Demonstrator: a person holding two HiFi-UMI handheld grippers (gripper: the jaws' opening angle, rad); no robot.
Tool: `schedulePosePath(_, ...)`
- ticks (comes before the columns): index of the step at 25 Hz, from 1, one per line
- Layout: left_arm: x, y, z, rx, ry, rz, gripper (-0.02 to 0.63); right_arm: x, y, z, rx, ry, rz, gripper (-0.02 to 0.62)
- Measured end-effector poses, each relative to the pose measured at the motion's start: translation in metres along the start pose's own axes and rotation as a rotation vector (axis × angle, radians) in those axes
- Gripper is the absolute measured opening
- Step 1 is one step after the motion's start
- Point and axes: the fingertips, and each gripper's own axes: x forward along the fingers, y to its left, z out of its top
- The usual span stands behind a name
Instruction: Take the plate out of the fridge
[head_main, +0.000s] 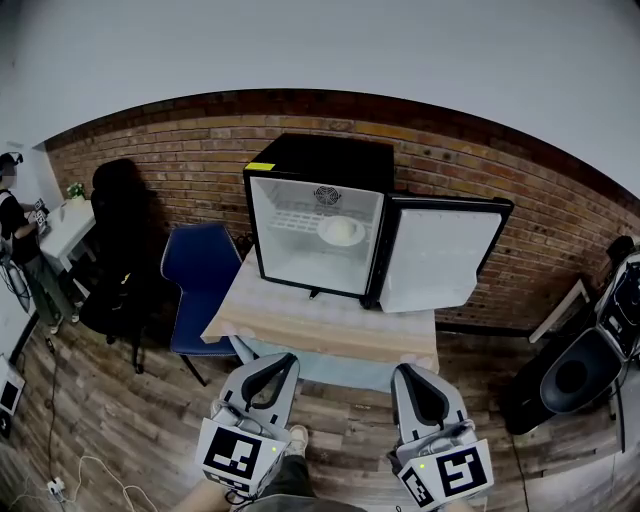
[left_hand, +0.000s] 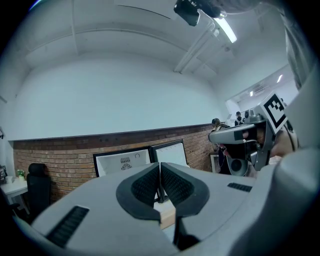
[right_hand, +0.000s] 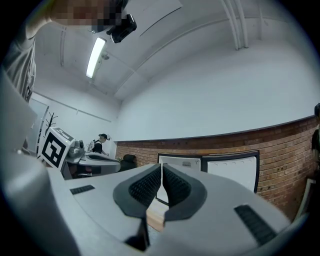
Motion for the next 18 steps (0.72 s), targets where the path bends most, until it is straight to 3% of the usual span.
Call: schedulePosePath(18,0.113,0.087,-0.013,-0.009,0.035,-0.102,0.021,0.141,-0.038,-0.01,0.009,0.066,-0.048,0.031)
